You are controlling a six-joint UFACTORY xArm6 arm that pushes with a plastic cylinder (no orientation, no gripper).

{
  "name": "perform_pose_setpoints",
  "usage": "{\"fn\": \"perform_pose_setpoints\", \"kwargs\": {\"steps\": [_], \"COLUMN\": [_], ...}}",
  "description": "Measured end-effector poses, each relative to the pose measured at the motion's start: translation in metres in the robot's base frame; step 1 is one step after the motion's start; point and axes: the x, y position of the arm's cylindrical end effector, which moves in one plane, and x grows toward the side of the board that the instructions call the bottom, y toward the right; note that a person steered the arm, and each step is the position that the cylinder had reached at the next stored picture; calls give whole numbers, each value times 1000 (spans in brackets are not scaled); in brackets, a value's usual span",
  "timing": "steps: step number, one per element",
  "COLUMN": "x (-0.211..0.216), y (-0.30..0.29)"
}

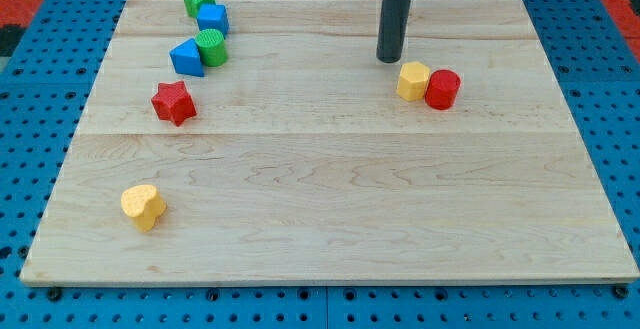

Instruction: Move the red circle towards bottom center

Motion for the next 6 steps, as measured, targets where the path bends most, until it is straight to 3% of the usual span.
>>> {"fn": "perform_pose_setpoints", "kwargs": {"steps": [1,2,3,4,5,6], "x": [38,104,164,172,130,130], "y": [53,88,98,94,103,62]}}
